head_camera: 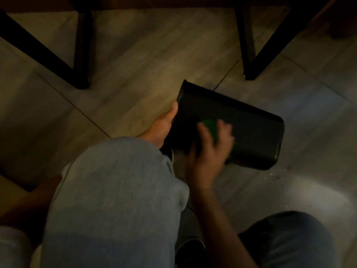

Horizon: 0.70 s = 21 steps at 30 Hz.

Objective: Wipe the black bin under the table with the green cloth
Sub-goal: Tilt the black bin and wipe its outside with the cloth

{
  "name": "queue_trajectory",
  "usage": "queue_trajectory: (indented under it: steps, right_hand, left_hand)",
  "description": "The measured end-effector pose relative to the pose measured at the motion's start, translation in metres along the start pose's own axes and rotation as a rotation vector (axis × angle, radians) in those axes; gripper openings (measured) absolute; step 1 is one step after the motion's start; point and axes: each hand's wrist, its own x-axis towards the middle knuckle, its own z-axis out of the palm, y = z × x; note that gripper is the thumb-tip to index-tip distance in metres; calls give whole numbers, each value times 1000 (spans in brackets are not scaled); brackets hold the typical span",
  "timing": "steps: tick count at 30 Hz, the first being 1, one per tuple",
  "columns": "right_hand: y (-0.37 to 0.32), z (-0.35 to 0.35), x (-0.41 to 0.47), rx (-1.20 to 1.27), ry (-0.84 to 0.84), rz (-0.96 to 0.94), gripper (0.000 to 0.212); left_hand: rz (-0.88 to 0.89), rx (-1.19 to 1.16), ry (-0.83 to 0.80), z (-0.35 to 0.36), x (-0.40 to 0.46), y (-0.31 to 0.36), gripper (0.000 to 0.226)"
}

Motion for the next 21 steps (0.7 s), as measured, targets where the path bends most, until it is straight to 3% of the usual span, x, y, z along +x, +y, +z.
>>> queue_trajectory:
  steps: [3, 6, 11, 15, 21]
  right_hand:
    - [-40, 29, -11, 30, -100, -131, 52]
    - [-7, 12, 7, -66, -127, -243, 50]
    - [93, -57, 38, -179, 99, 78, 45]
    - [82, -45, 44, -124, 142, 186, 45]
    - [-36, 31, 10, -41, -74, -163, 43]
  left_hand:
    - [-142, -160, -104, 2, -8, 1, 63]
    - [-99, -216, -114, -4, -2, -1, 72]
    - [-36, -247, -64, -10, 27, -14, 114]
    - [-41, -198, -111, 2, 18, -10, 81]
    - [-67, -181, -145, 3, 1, -3, 52]
